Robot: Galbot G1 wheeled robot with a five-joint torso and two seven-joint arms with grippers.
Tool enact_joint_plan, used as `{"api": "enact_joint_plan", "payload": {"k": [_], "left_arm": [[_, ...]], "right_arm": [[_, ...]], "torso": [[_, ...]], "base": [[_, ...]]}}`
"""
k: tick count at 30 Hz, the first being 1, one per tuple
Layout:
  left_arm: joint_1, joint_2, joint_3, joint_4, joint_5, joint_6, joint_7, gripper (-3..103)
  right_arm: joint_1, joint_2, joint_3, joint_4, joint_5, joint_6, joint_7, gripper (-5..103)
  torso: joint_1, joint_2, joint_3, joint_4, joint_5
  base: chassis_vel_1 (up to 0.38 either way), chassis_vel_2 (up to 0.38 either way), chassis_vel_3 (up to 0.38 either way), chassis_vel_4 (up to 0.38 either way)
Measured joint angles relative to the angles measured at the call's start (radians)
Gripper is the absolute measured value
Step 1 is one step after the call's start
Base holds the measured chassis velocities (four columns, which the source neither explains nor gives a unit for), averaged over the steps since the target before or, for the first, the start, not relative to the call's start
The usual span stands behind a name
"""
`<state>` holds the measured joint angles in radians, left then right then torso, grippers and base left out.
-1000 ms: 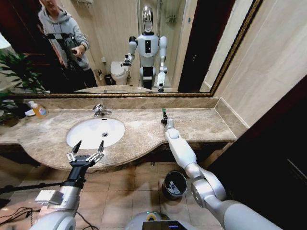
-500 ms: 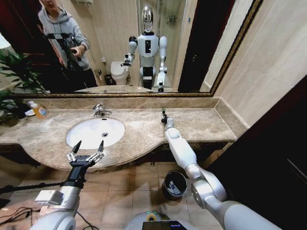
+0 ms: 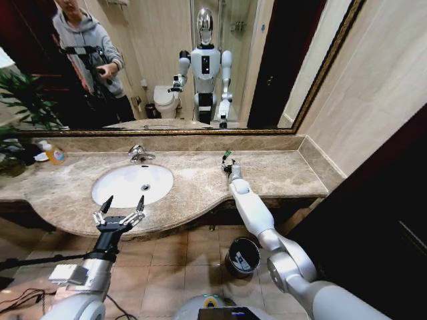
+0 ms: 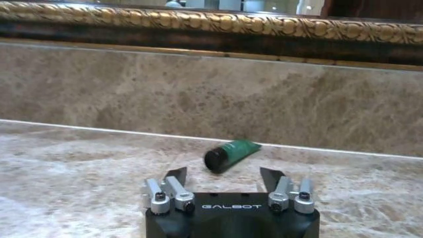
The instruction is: Pick up the trash from the sink and place it in the trash bin.
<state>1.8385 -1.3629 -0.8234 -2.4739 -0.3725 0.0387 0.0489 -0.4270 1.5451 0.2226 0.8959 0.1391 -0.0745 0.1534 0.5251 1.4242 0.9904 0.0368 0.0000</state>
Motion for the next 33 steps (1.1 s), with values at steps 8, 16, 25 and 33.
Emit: {"api": "enact_joint_plan", "payload": {"k": [8, 16, 25, 33], "left_arm": [[0.0, 0.0, 0.0, 0.0, 0.0, 0.0, 0.0, 100], [0.0, 0.0, 0.0, 0.0, 0.0, 0.0, 0.0, 100], [0.0, 0.0, 0.0, 0.0, 0.0, 0.0, 0.0, 100], [0.0, 0.0, 0.0, 0.0, 0.0, 0.0, 0.0, 100]], "right_arm": [[0.009, 0.037, -0.024, 0.001, 0.028, -0.005, 0.038, 98], [0.103, 0.063, 0.004, -0.113, 0.04, 0.032, 0.073, 100], [0.164, 0.064, 0.038, -0.254, 0.036, 0.066, 0.058, 100], [0.157, 0.064, 0.046, -0.27, 0.037, 0.091, 0.045, 77]], "torso": [[0.0, 0.0, 0.0, -0.0001, 0.0], [0.0, 0.0, 0.0, 0.0, -0.0001], [0.0, 0.0, 0.0, 0.0, 0.0001], [0.0, 0.0, 0.0, 0.0, 0.0001]], "base": [[0.0, 0.0, 0.0, 0.0], [0.0, 0.0, 0.0, 0.0], [0.0, 0.0, 0.0, 0.0], [0.0, 0.0, 0.0, 0.0]]}}
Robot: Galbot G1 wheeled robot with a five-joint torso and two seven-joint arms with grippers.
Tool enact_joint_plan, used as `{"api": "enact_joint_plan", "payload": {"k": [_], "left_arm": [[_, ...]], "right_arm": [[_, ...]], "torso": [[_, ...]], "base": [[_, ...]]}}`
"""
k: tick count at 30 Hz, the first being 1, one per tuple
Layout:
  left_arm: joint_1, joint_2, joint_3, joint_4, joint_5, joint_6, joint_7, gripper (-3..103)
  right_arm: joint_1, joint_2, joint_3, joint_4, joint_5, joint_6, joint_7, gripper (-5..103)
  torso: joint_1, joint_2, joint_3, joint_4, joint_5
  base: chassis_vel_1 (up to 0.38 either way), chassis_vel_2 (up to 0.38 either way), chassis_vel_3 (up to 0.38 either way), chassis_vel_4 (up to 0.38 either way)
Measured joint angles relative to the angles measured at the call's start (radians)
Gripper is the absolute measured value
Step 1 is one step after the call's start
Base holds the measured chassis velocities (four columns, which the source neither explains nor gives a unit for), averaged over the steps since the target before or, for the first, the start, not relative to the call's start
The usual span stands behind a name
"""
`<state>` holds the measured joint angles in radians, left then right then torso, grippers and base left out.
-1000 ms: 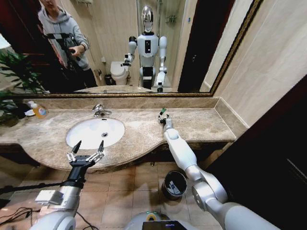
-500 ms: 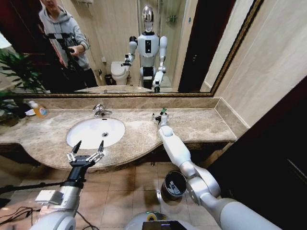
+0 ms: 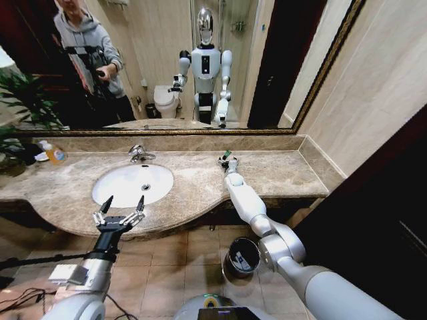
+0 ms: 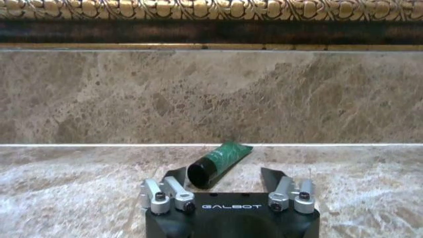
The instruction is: Pick up the trash from the sink and place it in the trash bin.
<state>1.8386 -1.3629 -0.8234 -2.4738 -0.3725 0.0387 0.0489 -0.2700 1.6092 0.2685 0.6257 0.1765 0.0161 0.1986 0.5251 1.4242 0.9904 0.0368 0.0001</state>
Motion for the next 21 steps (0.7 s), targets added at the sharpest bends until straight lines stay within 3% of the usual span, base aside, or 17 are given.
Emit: {"api": "enact_joint_plan", "payload": {"k": [3, 10, 15, 18, 21], "left_arm": [[0.0, 0.0, 0.0, 0.0, 0.0, 0.0, 0.0, 100], [0.0, 0.0, 0.0, 0.0, 0.0, 0.0, 0.0, 100], [0.0, 0.0, 0.0, 0.0, 0.0, 0.0, 0.0, 100], [0.0, 0.0, 0.0, 0.0, 0.0, 0.0, 0.0, 100], [0.0, 0.0, 0.0, 0.0, 0.0, 0.0, 0.0, 100]], "right_arm": [[-0.005, 0.0, 0.0, 0.005, 0.002, 0.004, -0.007, 72], [-0.034, -0.001, 0.005, 0.039, 0.008, 0.01, -0.016, 39], [-0.059, -0.002, -0.005, 0.076, 0.016, 0.007, -0.019, 28], [-0.075, -0.009, -0.013, 0.098, 0.015, 0.006, -0.021, 17], [-0.085, -0.022, -0.01, 0.11, -0.014, 0.038, -0.033, 8]], "torso": [[0.0, 0.0, 0.0, 0.0001, 0.0], [0.0, 0.0, 0.0, 0.0, -0.0001], [0.0, 0.0, 0.0, 0.0, -0.0001], [0.0, 0.0, 0.0, 0.0001, -0.0001], [0.0, 0.0, 0.0, 0.0001, 0.0]], "base": [[0.0, 0.0, 0.0, 0.0], [0.0, 0.0, 0.0, 0.0], [0.0, 0.0, 0.0, 0.0], [0.0, 0.0, 0.0, 0.0], [0.0, 0.0, 0.0, 0.0]]}}
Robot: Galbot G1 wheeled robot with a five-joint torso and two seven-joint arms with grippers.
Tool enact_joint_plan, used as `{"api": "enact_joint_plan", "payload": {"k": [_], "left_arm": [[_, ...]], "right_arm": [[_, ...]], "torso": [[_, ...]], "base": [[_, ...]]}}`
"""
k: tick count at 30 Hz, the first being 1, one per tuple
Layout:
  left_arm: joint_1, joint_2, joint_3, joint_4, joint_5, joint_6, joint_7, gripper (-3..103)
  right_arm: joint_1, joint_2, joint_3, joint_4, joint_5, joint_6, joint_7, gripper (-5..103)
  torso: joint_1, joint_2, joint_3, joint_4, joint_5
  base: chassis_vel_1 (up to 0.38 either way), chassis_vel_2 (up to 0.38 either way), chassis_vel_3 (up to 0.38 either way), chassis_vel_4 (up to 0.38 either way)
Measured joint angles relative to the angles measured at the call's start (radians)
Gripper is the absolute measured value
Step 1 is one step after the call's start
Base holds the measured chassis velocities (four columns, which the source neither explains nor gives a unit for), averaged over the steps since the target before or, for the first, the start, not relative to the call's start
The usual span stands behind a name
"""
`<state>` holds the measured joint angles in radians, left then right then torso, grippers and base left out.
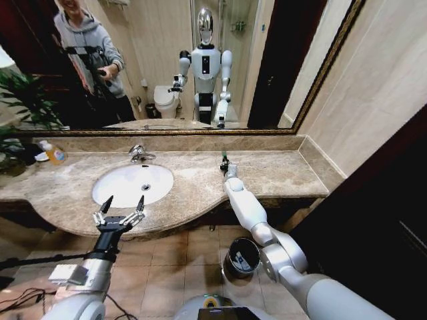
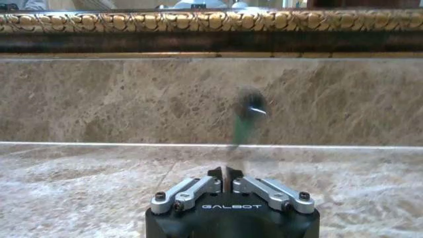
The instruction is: Pick up the trash from the sink and place it in the trash bin.
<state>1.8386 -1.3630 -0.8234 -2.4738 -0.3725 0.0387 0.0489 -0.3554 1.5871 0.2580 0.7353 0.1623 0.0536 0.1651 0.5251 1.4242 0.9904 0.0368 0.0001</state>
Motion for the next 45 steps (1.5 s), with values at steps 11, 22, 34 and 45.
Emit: {"api": "enact_joint_plan", "payload": {"k": [11, 22, 34, 45], "left_arm": [[0.0, 0.0, 0.0, 0.0, 0.0, 0.0, 0.0, 100], [0.0, 0.0, 0.0, 0.0, 0.0, 0.0, 0.0, 100], [0.0, 0.0, 0.0, 0.0, 0.0, 0.0, 0.0, 100], [0.0, 0.0, 0.0, 0.0, 0.0, 0.0, 0.0, 100]], "right_arm": [[-0.064, -0.061, -0.024, 0.135, 0.025, -0.028, 0.011, 0], [-0.121, -0.142, -0.028, 0.179, 0.067, 0.037, -0.049, 17], [-0.095, -0.197, -0.063, 0.157, 0.116, 0.034, -0.087, 66], [-0.067, -0.151, -0.077, 0.144, 0.119, -0.008, -0.082, 99]], "torso": [[0.0, 0.0, 0.0, 0.0001, 0.0], [0.0, 0.0, 0.0, 0.0001, -0.0004], [0.0, 0.0, 0.0, -0.0002, 0.0002], [0.0, 0.0, 0.0, 0.0, 0.0]], "base": [[0.0, 0.0, 0.0, 0.0], [0.0, 0.0, 0.0, 0.0], [0.0, 0.0, 0.0, 0.0], [0.0, 0.0, 0.0, 0.0]]}}
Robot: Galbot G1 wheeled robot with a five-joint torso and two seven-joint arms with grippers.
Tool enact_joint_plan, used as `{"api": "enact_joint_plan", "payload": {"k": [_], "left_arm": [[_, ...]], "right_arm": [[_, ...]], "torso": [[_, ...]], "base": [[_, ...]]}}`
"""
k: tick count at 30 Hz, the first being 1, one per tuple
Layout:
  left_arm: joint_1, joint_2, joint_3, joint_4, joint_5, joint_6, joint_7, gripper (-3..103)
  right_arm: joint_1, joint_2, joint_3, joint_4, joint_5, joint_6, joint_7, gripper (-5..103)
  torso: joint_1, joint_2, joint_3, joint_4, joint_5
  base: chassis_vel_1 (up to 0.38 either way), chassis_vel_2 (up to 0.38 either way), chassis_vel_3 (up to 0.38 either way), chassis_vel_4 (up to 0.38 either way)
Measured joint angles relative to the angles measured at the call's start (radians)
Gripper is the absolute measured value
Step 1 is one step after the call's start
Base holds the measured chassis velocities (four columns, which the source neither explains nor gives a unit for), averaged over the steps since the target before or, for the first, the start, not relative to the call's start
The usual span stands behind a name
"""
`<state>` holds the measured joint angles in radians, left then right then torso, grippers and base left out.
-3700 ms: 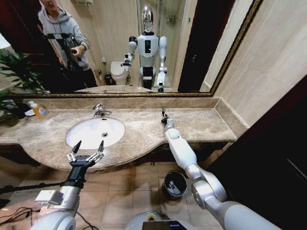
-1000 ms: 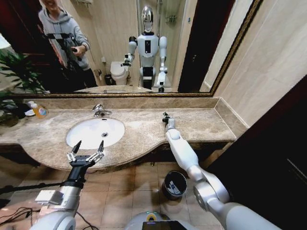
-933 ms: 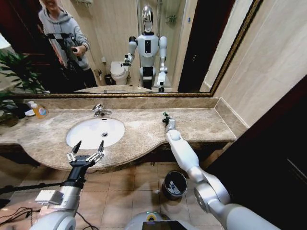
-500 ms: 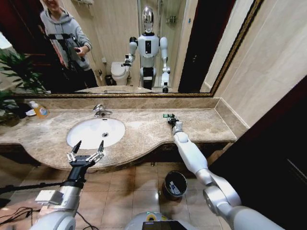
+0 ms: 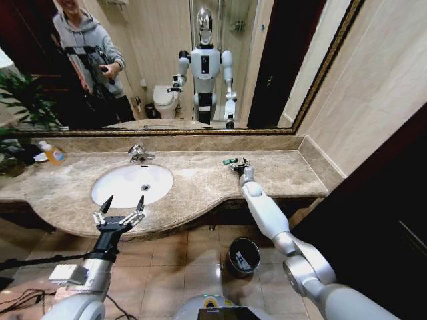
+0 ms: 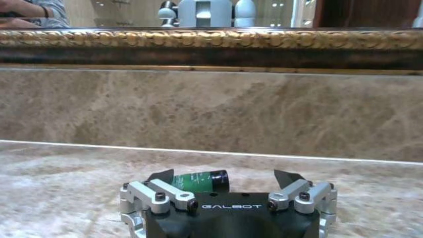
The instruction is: Pick up the trash from the sink and place it in the trash bin.
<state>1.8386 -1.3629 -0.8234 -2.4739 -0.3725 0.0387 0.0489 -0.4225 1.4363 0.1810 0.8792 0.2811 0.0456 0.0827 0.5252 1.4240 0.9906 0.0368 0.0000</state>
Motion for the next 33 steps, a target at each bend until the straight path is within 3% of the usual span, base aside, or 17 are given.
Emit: {"api": "enact_joint_plan", "payload": {"k": [6, 12, 16, 17, 19, 22, 23, 28, 30, 33], "left_arm": [[0.0, 0.0, 0.0, 0.0, 0.0, 0.0, 0.0, 100], [0.0, 0.0, 0.0, 0.0, 0.0, 0.0, 0.0, 100], [0.0, 0.0, 0.0, 0.0, 0.0, 0.0, 0.0, 100], [0.0, 0.0, 0.0, 0.0, 0.0, 0.0, 0.0, 100], [0.0, 0.0, 0.0, 0.0, 0.0, 0.0, 0.0, 100], [0.0, 0.0, 0.0, 0.0, 0.0, 0.0, 0.0, 100], [0.0, 0.0, 0.0, 0.0, 0.0, 0.0, 0.0, 100], [0.0, 0.0, 0.0, 0.0, 0.0, 0.0, 0.0, 100], [0.0, 0.0, 0.0, 0.0, 0.0, 0.0, 0.0, 100], [0.0, 0.0, 0.0, 0.0, 0.0, 0.0, 0.0, 100]], "right_arm": [[-0.018, 0.01, -0.011, 0.02, -0.003, -0.003, -0.002, 100], [-0.06, -0.009, -0.011, 0.054, -0.041, 0.041, -0.015, 103], [-0.076, -0.022, -0.008, 0.078, -0.048, 0.049, -0.016, 96], [-0.088, -0.033, -0.006, 0.099, -0.049, 0.052, -0.013, 86], [-0.096, -0.041, -0.006, 0.116, -0.048, 0.053, -0.006, 86], [-0.11, -0.068, -0.014, 0.191, -0.03, 0.044, 0.011, 71], [-0.113, -0.082, -0.025, 0.231, -0.023, 0.03, 0.014, 77], [-0.114, -0.133, -0.071, 0.332, -0.011, -0.038, -0.001, 82], [-0.106, -0.182, -0.116, 0.373, -0.02, -0.075, -0.046, 96], [-0.093, -0.21, -0.159, 0.39, -0.029, -0.133, -0.057, 100]], "torso": [[0.0, 0.0, 0.0, 0.0, -0.0001], [0.0, 0.0, -0.001, 0.0002, -0.0006], [-0.001, 0.0, -0.001, 0.0002, -0.0005], [0.0, 0.0, 0.0, 0.0001, -0.0001], [0.0, 0.0, 0.0, 0.0, 0.0006], [0.0, 0.0, 0.0, -0.0003, 0.0003], [0.0, 0.0, 0.0, -0.0004, 0.0001], [0.0, 0.0, 0.0, 0.0, 0.0001], [0.0, 0.0, 0.0, 0.0, -0.0001], [0.0, 0.0, 0.0, -0.0003, -0.0002]], "base": [[0.0, 0.0, 0.0, 0.0], [0.0, 0.0, 0.0, 0.0], [0.0, 0.0, 0.0, 0.0], [0.0, 0.0, 0.0, 0.0], [0.0, 0.0, 0.0, 0.0], [0.0, 0.0, 0.0, 0.0], [0.0, 0.0, 0.0, 0.0], [0.0, 0.0, 0.0, 0.0], [0.0, 0.0, 0.0, 0.0], [0.0, 0.0, 0.0, 0.0]]}}
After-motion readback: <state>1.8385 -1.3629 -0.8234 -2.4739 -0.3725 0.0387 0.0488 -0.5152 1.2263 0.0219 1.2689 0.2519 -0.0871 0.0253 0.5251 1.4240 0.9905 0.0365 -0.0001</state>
